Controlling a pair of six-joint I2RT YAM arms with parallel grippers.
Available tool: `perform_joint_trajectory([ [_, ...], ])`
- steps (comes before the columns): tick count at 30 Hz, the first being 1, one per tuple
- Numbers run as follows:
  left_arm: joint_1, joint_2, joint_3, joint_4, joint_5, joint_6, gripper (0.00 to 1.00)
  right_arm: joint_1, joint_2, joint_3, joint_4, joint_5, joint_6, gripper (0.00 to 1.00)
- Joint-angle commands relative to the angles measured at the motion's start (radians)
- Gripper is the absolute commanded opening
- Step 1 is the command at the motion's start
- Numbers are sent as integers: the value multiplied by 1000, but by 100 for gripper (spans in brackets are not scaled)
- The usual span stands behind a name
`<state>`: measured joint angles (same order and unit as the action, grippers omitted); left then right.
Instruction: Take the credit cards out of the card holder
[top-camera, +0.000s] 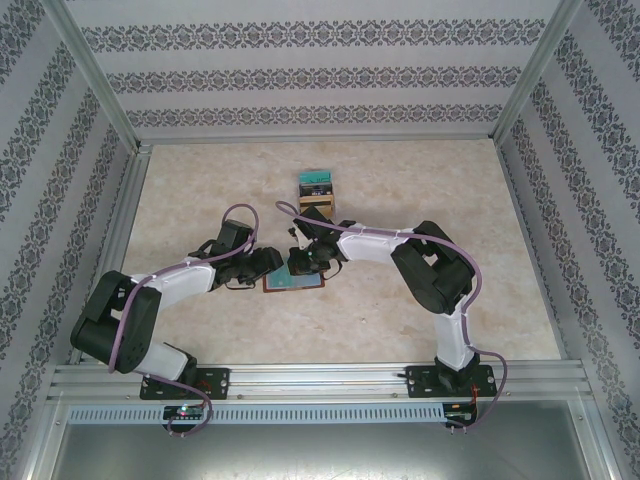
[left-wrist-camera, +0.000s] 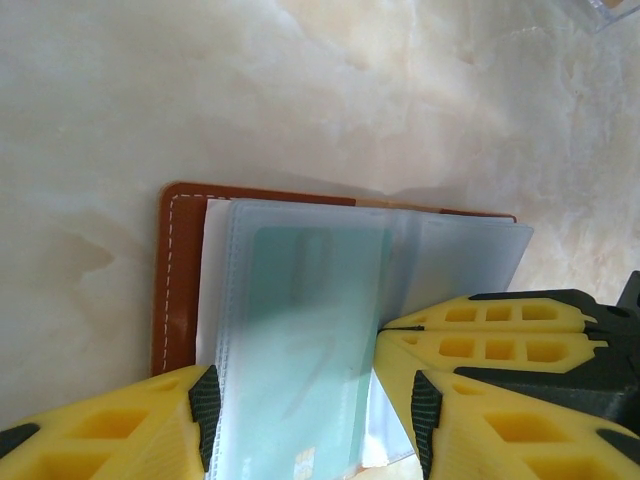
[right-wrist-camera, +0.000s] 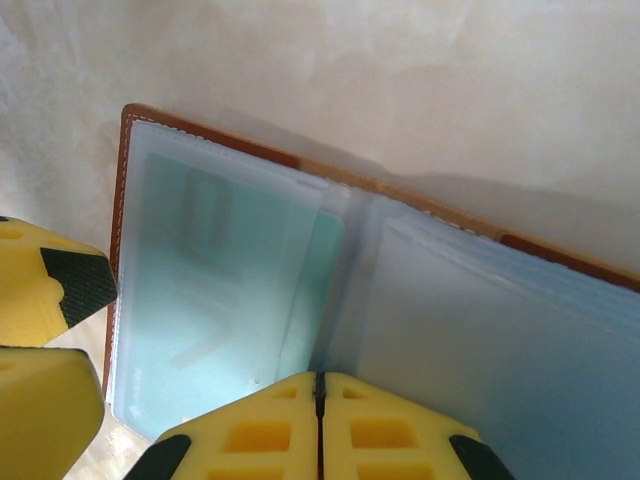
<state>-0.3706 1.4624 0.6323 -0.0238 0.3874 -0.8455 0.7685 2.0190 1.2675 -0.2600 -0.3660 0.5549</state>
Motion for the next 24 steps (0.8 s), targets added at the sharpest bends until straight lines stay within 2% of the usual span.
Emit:
perform_joint_trajectory([
  [1, 12, 15, -7, -13, 1, -7, 55, 11, 47, -3, -52, 6, -13, 10],
  [14, 12, 19, -2, -49, -35, -7, 54, 11, 50, 0, -54, 3, -13, 9],
  [24, 11, 37, 2, 17, 30, -4, 54, 11, 54, 7, -56, 1, -15, 9],
])
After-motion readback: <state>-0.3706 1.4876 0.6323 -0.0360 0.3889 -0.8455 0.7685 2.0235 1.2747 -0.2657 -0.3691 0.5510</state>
